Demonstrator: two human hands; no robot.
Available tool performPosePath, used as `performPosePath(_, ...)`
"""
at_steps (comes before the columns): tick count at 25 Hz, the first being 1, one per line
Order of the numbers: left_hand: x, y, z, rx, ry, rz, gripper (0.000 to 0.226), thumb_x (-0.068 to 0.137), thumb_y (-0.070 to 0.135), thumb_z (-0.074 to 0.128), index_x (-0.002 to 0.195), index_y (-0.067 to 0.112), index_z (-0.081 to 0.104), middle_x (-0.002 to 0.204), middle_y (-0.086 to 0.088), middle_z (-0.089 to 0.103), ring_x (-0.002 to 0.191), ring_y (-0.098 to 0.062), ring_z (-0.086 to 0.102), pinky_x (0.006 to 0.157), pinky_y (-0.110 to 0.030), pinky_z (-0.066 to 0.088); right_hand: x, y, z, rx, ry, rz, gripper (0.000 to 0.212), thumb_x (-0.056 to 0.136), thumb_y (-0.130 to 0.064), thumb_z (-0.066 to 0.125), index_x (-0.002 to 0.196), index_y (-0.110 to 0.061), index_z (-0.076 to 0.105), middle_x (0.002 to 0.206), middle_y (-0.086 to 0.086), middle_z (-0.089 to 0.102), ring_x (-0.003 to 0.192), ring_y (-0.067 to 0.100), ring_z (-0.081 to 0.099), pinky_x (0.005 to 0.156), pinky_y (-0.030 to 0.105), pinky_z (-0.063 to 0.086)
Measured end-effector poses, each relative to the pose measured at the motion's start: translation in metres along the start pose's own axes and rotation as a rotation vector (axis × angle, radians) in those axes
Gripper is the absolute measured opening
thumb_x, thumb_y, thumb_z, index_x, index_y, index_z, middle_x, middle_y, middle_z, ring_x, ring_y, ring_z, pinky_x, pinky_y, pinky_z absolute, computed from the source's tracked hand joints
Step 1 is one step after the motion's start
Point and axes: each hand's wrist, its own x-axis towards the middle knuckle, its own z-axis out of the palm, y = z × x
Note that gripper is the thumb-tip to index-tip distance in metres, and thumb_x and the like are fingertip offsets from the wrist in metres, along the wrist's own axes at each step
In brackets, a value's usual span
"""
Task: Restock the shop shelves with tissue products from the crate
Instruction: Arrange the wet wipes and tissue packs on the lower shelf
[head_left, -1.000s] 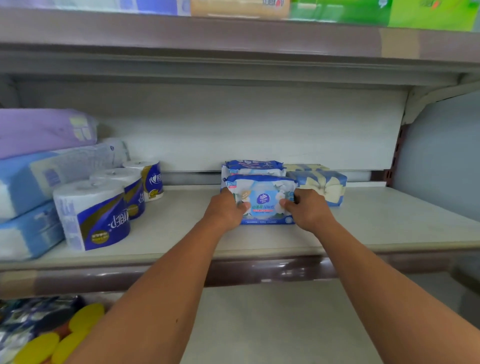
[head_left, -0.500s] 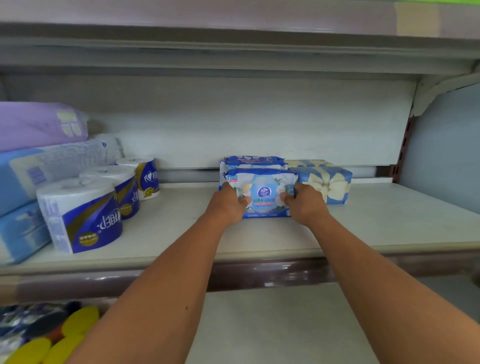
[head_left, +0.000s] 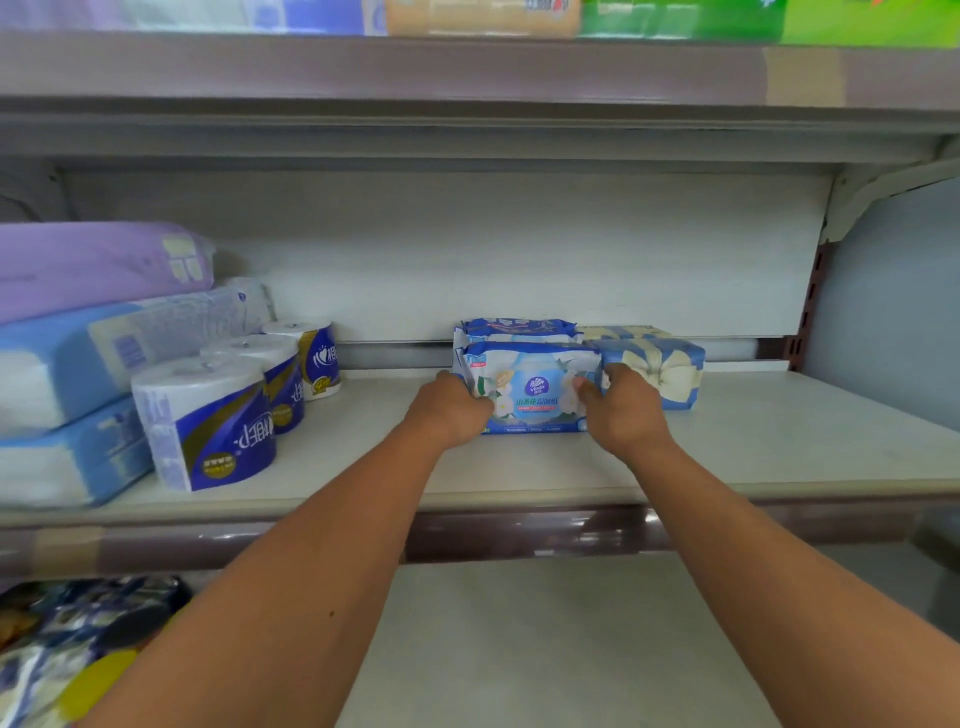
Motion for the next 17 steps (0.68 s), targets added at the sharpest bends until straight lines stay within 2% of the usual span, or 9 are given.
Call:
performPosePath(3, -0.033, 0.000, -0.014, 0.004, 0.202, 0.051, 0.036, 0.094, 0.034, 0.052, 0.119, 0.008, 0.055, 0.122, -0.011, 0.061, 0.106, -0.030, 0.058, 0.074, -0.027, 0.041, -0.035, -0.017, -0.004, 0.056, 0.126, -0.166, 0.045, 0.098, -0.032, 0.052, 0.133, -0.004, 0.048, 0.134, 0.013, 0.054, 0.121, 0.027, 0.052, 0.094, 0.029, 0.039)
performPosePath(5, -0.060, -0.003, -0.022, -0.075, 0.269, 0.119, 0.036, 0.094, 0.037, 0.051, 0.122, 0.014, 0.054, 0.122, -0.007, 0.063, 0.107, -0.026, 0.060, 0.080, -0.031, 0.047, -0.065, -0.026, 0.000, 0.110, 0.117, -0.246, 0.040, 0.096, -0.034, 0.054, 0.128, -0.010, 0.051, 0.126, 0.007, 0.058, 0.110, 0.023, 0.059, 0.092, 0.032, 0.046)
performPosePath(6, -0.076, -0.004, -0.025, -0.121, 0.278, 0.159, 0.036, 0.093, 0.037, 0.052, 0.123, 0.017, 0.054, 0.120, -0.004, 0.064, 0.105, -0.023, 0.061, 0.083, -0.032, 0.049, -0.082, -0.032, 0.002, 0.145, 0.095, -0.255, 0.038, 0.096, -0.034, 0.054, 0.126, -0.012, 0.052, 0.121, 0.003, 0.060, 0.103, 0.019, 0.061, 0.087, 0.029, 0.047)
performPosePath(10, -0.143, -0.023, -0.030, -0.216, 0.249, 0.208, 0.033, 0.091, 0.034, 0.057, 0.121, 0.024, 0.054, 0.108, 0.004, 0.067, 0.095, -0.016, 0.065, 0.087, -0.031, 0.051, -0.159, -0.049, 0.009, 0.240, 0.016, -0.259, 0.034, 0.095, -0.030, 0.056, 0.126, -0.017, 0.051, 0.104, -0.008, 0.064, 0.085, 0.000, 0.060, 0.074, 0.014, 0.044)
performPosePath(14, -0.215, -0.067, -0.027, -0.226, 0.173, 0.198, 0.028, 0.093, 0.031, 0.057, 0.120, 0.024, 0.055, 0.096, 0.007, 0.066, 0.086, -0.011, 0.063, 0.081, -0.026, 0.048, -0.236, -0.043, 0.026, 0.268, -0.051, -0.244, 0.031, 0.095, -0.025, 0.057, 0.125, -0.016, 0.054, 0.092, -0.021, 0.061, 0.084, -0.007, 0.060, 0.073, 0.005, 0.044)
performPosePath(17, -0.262, -0.121, -0.017, -0.230, 0.136, 0.150, 0.028, 0.092, 0.035, 0.057, 0.119, 0.026, 0.055, 0.094, 0.007, 0.066, 0.084, -0.010, 0.062, 0.078, -0.028, 0.048, -0.297, -0.027, 0.048, 0.245, -0.176, -0.175, 0.032, 0.096, -0.030, 0.055, 0.127, -0.023, 0.051, 0.094, -0.023, 0.057, 0.087, -0.012, 0.056, 0.073, 0.002, 0.041)
